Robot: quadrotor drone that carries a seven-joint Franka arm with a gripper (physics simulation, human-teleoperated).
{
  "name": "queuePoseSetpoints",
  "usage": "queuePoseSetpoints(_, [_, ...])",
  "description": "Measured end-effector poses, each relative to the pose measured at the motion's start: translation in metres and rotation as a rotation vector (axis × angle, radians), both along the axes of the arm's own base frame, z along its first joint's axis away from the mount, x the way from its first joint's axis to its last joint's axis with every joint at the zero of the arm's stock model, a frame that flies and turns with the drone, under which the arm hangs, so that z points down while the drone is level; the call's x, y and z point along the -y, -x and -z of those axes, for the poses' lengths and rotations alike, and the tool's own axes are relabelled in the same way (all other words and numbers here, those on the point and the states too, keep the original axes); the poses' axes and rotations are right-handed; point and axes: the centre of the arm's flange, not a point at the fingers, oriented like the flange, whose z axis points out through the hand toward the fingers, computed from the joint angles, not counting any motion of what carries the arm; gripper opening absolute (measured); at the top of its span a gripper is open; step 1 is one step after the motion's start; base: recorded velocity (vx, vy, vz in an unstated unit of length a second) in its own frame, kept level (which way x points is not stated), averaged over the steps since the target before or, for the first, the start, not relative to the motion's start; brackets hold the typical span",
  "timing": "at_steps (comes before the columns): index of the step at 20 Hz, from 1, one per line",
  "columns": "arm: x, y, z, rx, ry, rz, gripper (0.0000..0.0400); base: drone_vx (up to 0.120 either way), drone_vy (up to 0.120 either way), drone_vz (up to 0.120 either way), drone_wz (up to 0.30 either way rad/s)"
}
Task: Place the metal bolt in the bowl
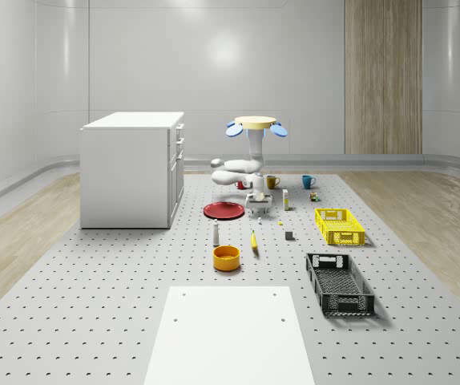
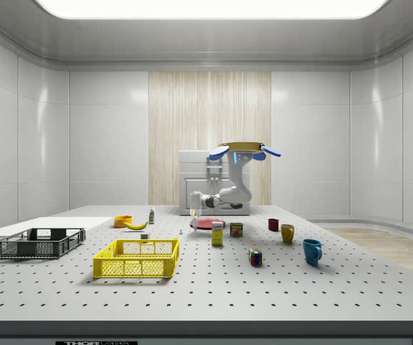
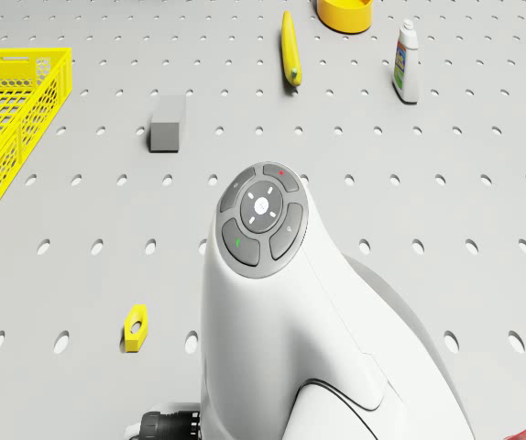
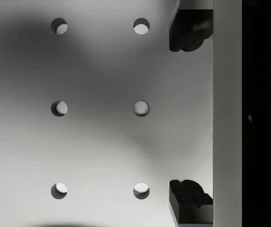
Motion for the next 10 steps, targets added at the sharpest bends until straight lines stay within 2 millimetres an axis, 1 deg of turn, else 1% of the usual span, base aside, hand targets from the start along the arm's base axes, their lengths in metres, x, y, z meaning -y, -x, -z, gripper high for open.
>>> queuePoseSetpoints(10, [0.0,0.0,0.0,0.0,0.0,0.0,0.04,0.12,0.0,0.0,0.0])
